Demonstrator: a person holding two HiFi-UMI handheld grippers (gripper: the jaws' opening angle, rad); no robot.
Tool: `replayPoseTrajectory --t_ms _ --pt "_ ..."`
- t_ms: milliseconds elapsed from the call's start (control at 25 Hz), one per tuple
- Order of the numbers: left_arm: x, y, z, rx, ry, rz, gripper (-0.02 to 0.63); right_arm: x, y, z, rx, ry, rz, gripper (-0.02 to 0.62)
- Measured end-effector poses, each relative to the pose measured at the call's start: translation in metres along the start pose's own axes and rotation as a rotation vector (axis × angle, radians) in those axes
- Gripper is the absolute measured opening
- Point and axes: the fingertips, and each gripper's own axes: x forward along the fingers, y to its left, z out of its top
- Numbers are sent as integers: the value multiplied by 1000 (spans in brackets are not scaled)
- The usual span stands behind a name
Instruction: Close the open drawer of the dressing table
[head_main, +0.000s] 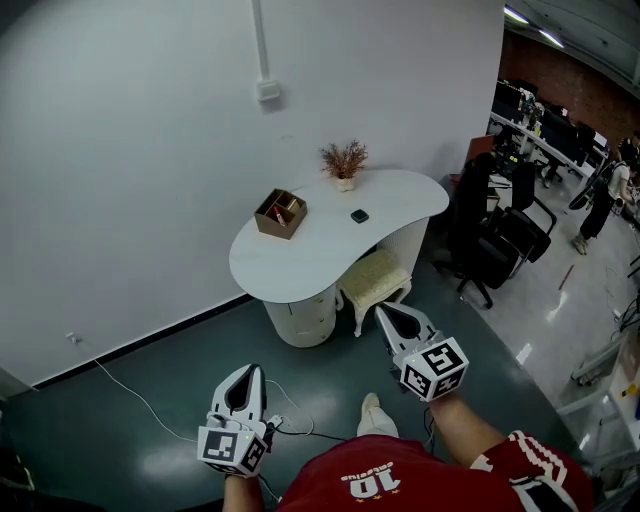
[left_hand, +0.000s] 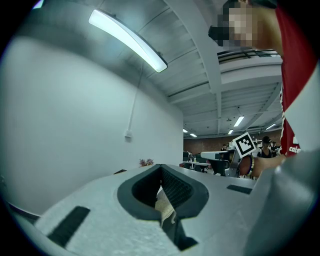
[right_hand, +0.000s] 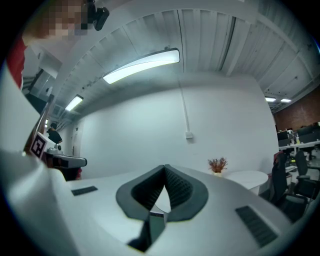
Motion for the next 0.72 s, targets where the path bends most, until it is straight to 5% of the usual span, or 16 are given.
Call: replayPoseTrajectory --t_ms 720 --pt "-2 5 -16 -22 -4 11 2 4 9 -11 -38 35 15 -11"
